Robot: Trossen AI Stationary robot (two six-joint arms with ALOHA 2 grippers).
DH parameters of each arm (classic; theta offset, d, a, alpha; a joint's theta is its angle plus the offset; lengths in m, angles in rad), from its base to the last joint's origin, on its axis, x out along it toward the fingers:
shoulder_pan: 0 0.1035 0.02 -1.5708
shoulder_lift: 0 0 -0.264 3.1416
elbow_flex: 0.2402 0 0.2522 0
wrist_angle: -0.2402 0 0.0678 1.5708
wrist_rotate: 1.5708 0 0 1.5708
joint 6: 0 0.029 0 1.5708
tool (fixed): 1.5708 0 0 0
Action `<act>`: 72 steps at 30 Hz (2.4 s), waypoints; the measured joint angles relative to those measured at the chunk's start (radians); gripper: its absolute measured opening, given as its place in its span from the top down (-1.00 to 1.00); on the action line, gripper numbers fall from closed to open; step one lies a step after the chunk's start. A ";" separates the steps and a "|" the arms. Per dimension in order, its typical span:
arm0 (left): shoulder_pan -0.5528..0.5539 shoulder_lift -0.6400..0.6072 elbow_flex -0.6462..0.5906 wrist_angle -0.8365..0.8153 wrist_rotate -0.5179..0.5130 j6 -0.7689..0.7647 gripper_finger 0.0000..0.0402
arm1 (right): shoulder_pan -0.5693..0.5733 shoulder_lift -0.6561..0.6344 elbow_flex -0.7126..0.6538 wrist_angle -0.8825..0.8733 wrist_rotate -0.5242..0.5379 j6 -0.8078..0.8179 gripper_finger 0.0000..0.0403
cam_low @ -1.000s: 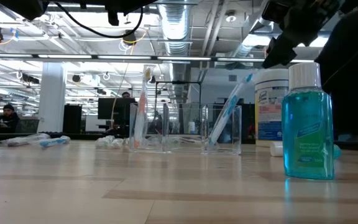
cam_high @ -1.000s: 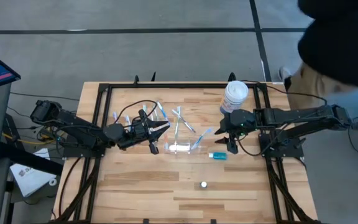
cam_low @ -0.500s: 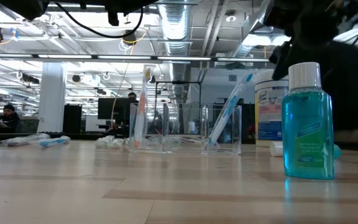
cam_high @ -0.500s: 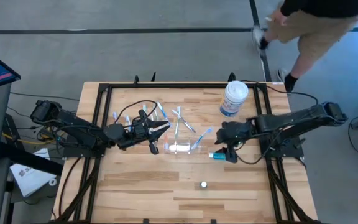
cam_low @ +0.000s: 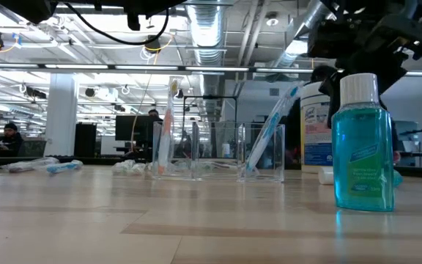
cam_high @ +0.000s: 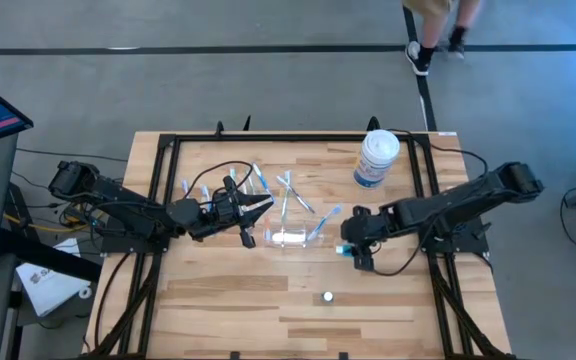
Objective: Pick & Place toothbrushing station
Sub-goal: Put the top mouthwash into the transparent organizer
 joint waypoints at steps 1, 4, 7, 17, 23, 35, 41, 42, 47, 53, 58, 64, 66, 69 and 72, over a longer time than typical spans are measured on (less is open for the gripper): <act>0.000 0.000 0.000 0.000 0.000 0.000 0.62 | 0.003 0.012 0.000 0.000 0.000 0.001 0.05; 0.000 0.000 0.000 0.000 0.000 0.000 0.62 | 0.009 0.049 0.000 0.018 0.001 0.020 0.05; 0.000 0.000 0.000 0.000 0.000 0.000 0.62 | 0.010 0.089 0.000 0.035 0.001 0.026 0.05; 0.000 0.000 0.000 -0.001 0.000 0.000 0.62 | 0.010 0.160 -0.001 0.070 0.013 0.029 0.05; 0.000 0.000 0.000 -0.001 0.000 0.000 0.62 | 0.009 0.158 -0.001 0.082 0.053 0.037 0.05; 0.000 0.000 0.000 -0.001 0.000 0.000 0.62 | 0.010 0.159 -0.001 0.090 0.050 0.045 0.05; 0.000 0.000 0.000 -0.001 0.000 0.000 0.62 | 0.010 0.160 -0.001 0.092 0.049 0.055 0.05; 0.000 0.000 0.000 -0.001 0.000 0.000 0.62 | 0.010 0.160 -0.001 0.093 0.049 0.056 0.05; 0.000 0.000 0.000 -0.001 0.000 0.000 0.62 | 0.011 0.160 -0.001 0.095 0.050 0.057 0.05; 0.000 0.000 0.000 -0.002 0.000 0.000 0.62 | 0.023 0.160 -0.009 0.105 0.050 0.062 0.05; 0.000 0.000 0.000 -0.002 0.000 0.000 0.62 | 0.037 0.160 -0.009 0.112 0.090 0.063 0.05; 0.000 0.000 0.000 -0.001 0.000 0.000 0.62 | 0.042 0.174 -0.008 0.120 0.102 0.063 0.05; 0.000 0.000 0.000 -0.001 0.000 0.000 0.62 | 0.042 0.179 -0.010 0.112 0.102 0.062 0.05; 0.000 0.000 0.000 -0.002 0.000 0.000 0.62 | 0.042 0.231 -0.006 0.156 0.101 0.053 0.05; 0.000 0.000 0.000 -0.002 0.000 0.000 0.62 | 0.042 0.273 -0.002 0.147 0.101 0.044 0.05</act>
